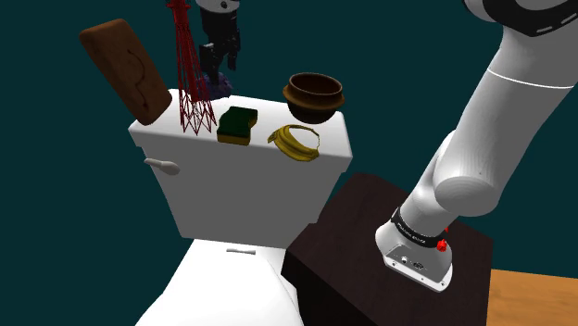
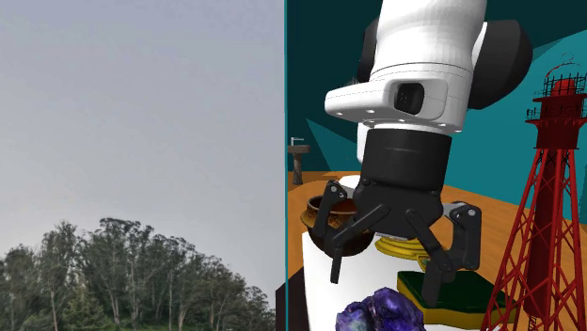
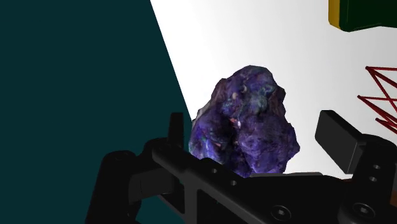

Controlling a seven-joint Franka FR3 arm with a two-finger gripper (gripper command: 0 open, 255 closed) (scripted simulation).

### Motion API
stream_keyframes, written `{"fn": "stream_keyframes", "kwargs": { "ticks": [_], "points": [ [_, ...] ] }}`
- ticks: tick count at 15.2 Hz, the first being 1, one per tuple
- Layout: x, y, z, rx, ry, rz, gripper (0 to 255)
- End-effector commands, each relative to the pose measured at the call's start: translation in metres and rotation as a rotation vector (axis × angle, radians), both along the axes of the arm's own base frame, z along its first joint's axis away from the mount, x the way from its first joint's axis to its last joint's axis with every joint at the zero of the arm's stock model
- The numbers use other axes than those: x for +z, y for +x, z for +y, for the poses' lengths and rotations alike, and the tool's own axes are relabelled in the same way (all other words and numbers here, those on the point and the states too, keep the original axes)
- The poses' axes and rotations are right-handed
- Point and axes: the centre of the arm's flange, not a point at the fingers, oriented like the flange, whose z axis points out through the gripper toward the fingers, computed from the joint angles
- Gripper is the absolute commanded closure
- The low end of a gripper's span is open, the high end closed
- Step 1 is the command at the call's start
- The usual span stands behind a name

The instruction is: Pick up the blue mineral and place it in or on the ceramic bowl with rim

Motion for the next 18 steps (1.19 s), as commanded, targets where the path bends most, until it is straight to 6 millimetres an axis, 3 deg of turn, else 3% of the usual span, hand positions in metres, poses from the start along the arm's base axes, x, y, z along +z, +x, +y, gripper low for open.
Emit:
{"fn": "stream_keyframes", "kwargs": {
  "ticks": [1, 2, 11, 18],
  "points": [
    [0.000, 0.000, 0.000, 0.000, 0.000, 0.000, 0],
    [0.000, 0.000, 0.000, 0.000, 0.000, 0.000, 255],
    [0.000, 0.000, 0.000, 0.000, 0.000, 0.000, 255],
    [0.037, 0.000, 0.000, 0.000, 0.000, 0.000, 255]
  ]
}}
